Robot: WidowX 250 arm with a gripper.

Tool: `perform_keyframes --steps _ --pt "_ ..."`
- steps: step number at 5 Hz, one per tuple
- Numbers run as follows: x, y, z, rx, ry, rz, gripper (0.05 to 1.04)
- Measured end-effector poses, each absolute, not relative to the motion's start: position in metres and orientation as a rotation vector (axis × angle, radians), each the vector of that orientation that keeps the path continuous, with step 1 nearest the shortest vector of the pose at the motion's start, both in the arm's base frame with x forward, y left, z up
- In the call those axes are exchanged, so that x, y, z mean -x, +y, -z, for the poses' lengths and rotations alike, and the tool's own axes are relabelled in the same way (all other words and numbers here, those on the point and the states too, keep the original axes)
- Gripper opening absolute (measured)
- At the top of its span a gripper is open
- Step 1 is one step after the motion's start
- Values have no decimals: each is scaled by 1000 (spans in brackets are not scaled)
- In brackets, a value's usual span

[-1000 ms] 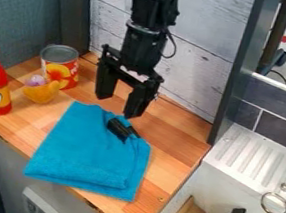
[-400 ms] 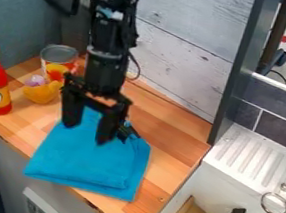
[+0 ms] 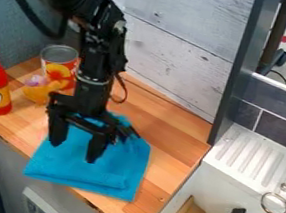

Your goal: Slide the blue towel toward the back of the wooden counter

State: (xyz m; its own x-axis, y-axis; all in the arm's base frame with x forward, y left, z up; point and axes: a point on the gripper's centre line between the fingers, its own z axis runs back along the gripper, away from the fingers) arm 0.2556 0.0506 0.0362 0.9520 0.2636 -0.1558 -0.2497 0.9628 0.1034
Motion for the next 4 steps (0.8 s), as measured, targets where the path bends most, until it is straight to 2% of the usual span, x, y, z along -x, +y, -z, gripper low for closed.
perform_keyframes --steps 2,4 --pt "-258 66 -22 -65 128 -324 1000" --pt "-277 71 -1 0 113 -317 1001"
